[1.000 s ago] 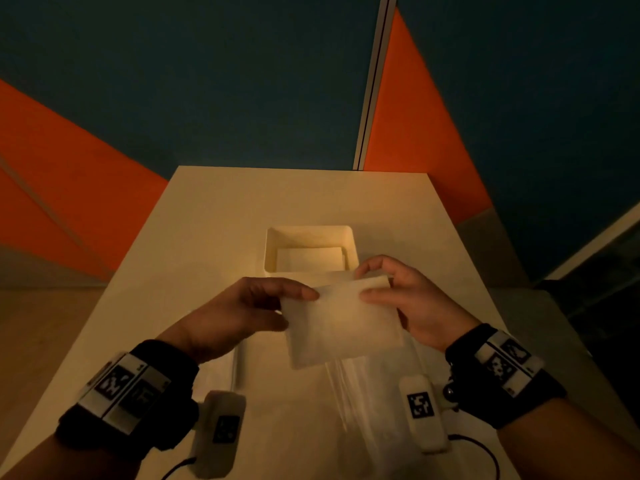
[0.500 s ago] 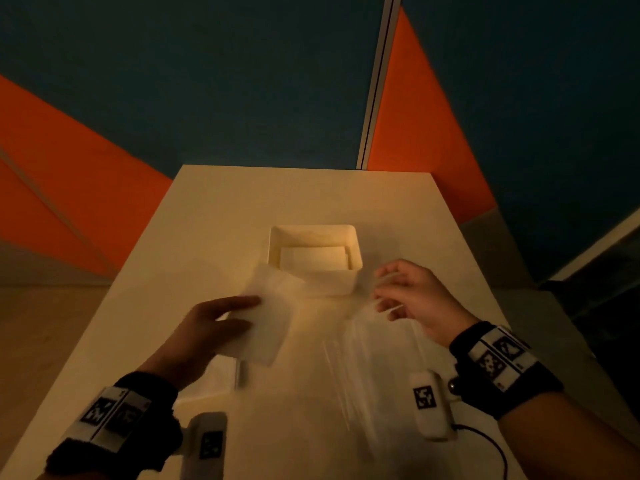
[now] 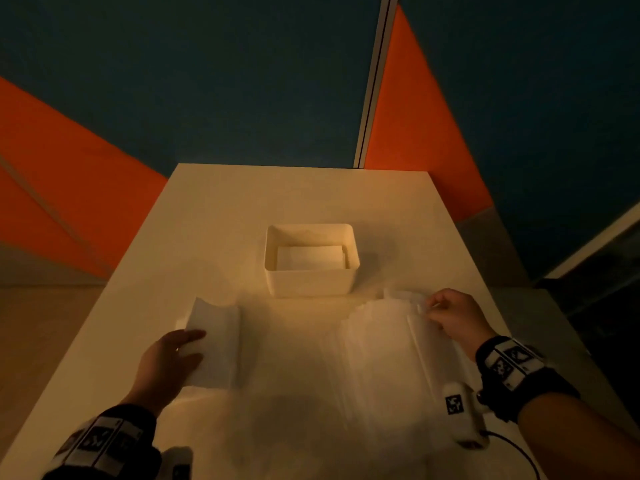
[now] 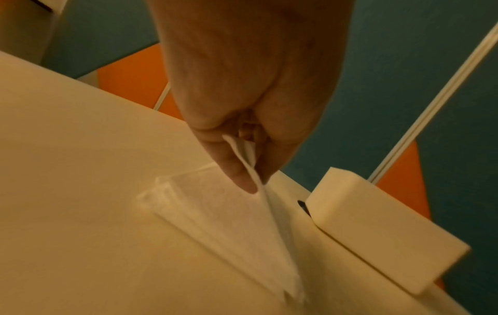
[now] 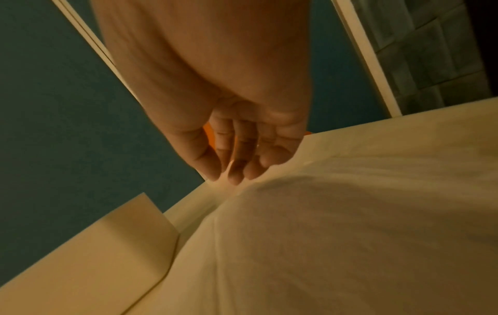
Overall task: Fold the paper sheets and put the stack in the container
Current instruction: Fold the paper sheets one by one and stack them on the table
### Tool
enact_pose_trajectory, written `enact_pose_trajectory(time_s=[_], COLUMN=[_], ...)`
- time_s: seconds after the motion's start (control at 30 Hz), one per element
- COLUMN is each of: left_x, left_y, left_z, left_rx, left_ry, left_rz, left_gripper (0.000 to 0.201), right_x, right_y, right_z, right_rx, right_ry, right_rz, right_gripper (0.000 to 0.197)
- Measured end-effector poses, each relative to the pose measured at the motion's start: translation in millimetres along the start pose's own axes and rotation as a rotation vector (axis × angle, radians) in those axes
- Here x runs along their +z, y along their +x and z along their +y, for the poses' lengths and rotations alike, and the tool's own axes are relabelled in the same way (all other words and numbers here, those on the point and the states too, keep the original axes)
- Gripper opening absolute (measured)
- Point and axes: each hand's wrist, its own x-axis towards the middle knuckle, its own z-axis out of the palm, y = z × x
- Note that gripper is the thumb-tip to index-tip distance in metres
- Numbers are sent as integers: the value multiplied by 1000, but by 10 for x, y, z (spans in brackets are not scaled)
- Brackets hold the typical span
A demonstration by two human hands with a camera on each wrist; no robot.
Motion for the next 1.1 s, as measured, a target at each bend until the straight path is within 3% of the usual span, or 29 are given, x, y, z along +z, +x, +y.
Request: enact_pose_trajectory(time_s=[0.1, 0.23, 0.33, 0.67, 0.8, 0.9, 1.0, 1.03, 1.1], left_x=[49, 77, 79, 111, 134, 164, 222, 238, 268], left_y=[12, 40, 23, -35, -36, -11, -104, -142, -227], left_z=[-73, -159, -125, 103, 245, 342, 558, 643, 804], left_rx=[99, 122, 82, 191, 206, 199, 123, 106, 96], left_ry=[232, 525, 678, 661, 587, 313, 25, -34, -128], left_rz=[-12, -19, -15, -40, -87, -194, -398, -475, -607], left_gripper=[35, 42, 46, 54, 51, 44, 29, 33, 59], right_x=[18, 15, 44, 92, -79, -249, -376, -397, -383], right_y=[20, -23, -45, -37, -95, -213, -383, -445, -542], right_z=[36, -23, -108, -297, -482, -710, -925, -988, -1077], right_rx=[-51, -144, -221, -350, -378, -431, -439, -429, -430], right_ry=[-157, -489, -758, -897, -834, -700, -279, -136, 119], right_rz=[-85, -276, -300, -266, -308, -379, -507, -543, -593], right_gripper=[17, 58, 73, 34, 27, 26, 12, 9, 24])
